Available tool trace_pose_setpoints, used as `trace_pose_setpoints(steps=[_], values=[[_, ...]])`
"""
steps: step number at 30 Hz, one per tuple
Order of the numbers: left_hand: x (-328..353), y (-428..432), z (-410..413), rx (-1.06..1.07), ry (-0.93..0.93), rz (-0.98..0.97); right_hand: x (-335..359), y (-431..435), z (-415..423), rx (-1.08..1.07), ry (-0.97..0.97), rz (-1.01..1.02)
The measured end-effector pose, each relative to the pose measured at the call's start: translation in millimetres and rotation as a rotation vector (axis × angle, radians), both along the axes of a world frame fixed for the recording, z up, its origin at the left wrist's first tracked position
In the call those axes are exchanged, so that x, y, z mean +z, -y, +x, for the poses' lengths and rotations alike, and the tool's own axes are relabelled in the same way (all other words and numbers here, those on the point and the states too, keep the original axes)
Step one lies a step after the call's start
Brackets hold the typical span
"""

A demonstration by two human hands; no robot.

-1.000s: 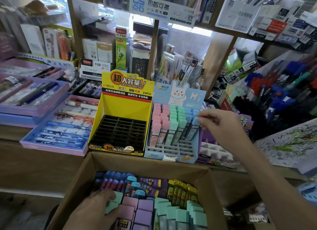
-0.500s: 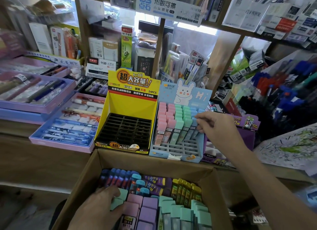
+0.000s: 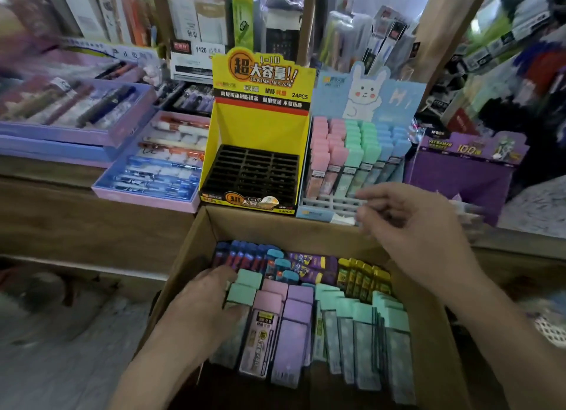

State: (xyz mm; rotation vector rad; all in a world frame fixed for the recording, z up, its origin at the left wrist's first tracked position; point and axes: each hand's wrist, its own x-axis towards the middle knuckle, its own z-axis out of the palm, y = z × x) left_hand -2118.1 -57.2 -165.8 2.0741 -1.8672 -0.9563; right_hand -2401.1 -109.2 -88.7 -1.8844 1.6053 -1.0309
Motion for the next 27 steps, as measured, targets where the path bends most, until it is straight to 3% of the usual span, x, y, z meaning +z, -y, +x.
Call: trace_pose_setpoints(steps=[6, 18, 27], values=[[-9.5, -20.0, 5.8, -0.066, -0.026, 0.066, -41.6, -32.6, 4.0, 0.076, -0.006, 0.348], [-19.1, -27.8, -29.1, -0.322, -0.109, 0.096, -53.9, -62.3, -34.1, 0.046, -0.463, 0.562], [-11.6, -1.8, -88.2, -0.473, -0.248, 0.208, -48.3, -45.6, -21.6, 0.234, -0.911, 0.798]])
